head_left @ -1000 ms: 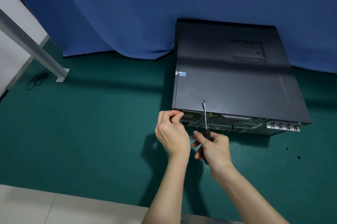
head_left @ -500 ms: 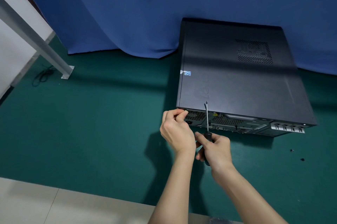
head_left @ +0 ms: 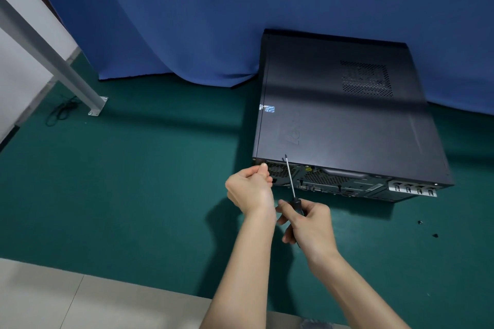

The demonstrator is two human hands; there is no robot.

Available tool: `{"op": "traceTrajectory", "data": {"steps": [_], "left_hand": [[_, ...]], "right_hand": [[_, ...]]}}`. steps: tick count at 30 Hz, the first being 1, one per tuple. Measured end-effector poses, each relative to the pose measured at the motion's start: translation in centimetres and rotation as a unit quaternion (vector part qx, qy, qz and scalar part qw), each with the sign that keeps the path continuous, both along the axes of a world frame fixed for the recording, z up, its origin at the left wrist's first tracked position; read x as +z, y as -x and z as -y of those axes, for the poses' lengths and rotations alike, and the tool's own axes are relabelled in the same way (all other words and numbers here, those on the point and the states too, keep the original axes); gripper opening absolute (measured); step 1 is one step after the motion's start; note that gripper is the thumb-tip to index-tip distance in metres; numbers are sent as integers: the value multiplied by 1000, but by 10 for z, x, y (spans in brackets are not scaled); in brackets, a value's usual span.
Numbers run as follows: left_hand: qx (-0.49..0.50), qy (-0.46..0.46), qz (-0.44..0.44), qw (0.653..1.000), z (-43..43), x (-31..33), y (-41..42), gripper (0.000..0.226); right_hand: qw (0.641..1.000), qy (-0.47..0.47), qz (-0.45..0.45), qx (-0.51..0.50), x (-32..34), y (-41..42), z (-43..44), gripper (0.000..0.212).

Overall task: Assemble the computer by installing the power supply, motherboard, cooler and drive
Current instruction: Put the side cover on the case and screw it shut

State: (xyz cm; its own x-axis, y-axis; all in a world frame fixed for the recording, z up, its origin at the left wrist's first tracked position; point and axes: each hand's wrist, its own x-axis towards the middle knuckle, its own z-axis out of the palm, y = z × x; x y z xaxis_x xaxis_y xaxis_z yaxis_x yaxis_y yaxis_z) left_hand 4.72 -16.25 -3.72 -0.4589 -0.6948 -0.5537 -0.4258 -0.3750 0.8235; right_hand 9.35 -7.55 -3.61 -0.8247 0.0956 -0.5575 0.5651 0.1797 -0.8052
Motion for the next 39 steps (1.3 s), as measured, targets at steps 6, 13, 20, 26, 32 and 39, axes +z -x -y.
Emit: {"op": "traceTrajectory", "data": {"steps": [6,13,20,26,32,39], "left_hand": [[-6,-134,-1,991,20,12,8,17],[-3,-212,-17,977,21,22,5,12],[7,-256,-43,966,11,18,3,13],[48,-243,-50,967,1,13,2,12],[25,-224,-20,974,9,16,5,14],[-72,-307,6,949,34,26,10,16]], "right_hand": [[999,12,-2,42,8,-14,-1,26],[998,18,26,59,10,-21,2,23],[1000,15,-13,-11,12,-14,4,25],[1000,0,-8,8,13,-7,5,24],[999,-17,21,28,12,-16,6,20],[995,-29,54,76,18,-17,5,20]]}}
